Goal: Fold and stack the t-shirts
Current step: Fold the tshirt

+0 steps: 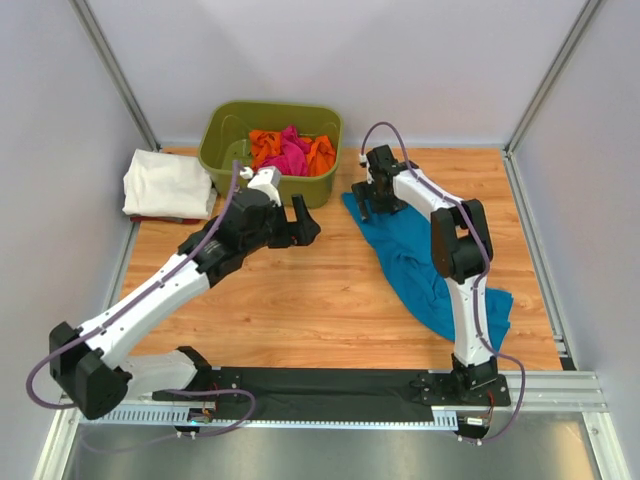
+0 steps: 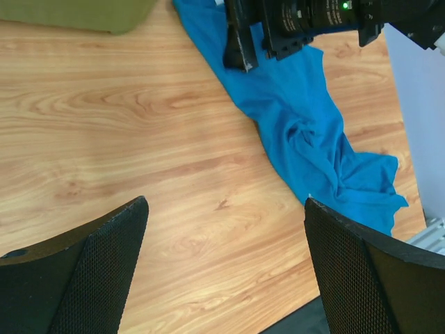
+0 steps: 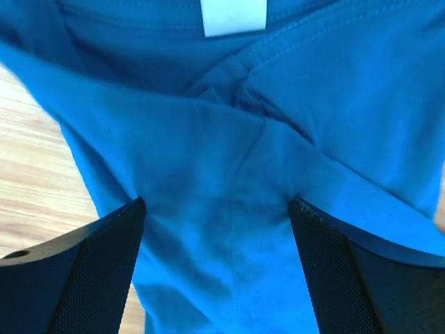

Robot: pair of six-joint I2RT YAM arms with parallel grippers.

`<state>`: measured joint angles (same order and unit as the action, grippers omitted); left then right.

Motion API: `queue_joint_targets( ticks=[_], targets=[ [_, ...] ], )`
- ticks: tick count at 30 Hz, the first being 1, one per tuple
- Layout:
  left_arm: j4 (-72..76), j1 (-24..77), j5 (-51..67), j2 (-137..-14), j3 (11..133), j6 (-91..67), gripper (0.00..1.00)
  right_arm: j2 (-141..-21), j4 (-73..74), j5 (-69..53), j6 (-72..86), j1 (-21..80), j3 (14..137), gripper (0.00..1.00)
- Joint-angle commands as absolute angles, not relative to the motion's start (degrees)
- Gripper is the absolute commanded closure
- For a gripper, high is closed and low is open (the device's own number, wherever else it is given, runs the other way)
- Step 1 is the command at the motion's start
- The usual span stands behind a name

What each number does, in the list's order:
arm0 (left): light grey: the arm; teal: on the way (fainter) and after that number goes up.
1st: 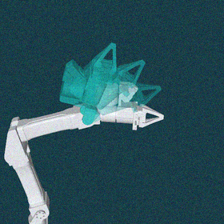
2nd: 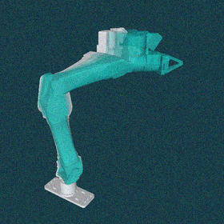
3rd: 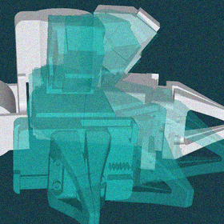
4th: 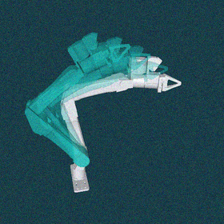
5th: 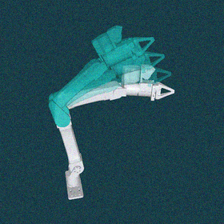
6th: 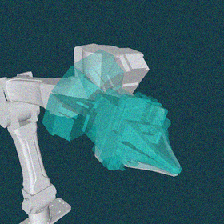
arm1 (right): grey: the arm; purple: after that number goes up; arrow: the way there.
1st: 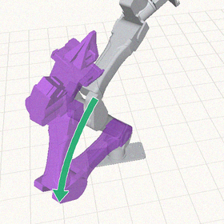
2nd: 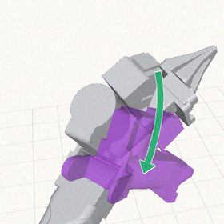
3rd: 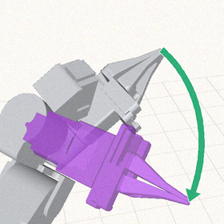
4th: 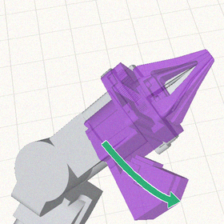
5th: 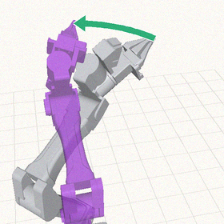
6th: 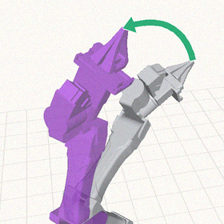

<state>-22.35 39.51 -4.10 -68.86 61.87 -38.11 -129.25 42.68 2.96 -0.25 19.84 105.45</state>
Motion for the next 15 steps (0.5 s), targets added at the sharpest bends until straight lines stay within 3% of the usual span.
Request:
queue_joint_targets(
  ticks=[1, 15],
  targets=[
    [-24.3, 38.8, -7.1, -65.4, 59.2, -38.7, 0.01, -131.0, 46.3, 5.3, -0.4, 19.1, 109.1, 0.14],
    [-24.4, 38.2, -4.9, -71.1, 60.1, -37.2, 0.01, -146.3, 48.7, 5.0, 10.8, 12.9, 132.6, 0.11]
  ],
)
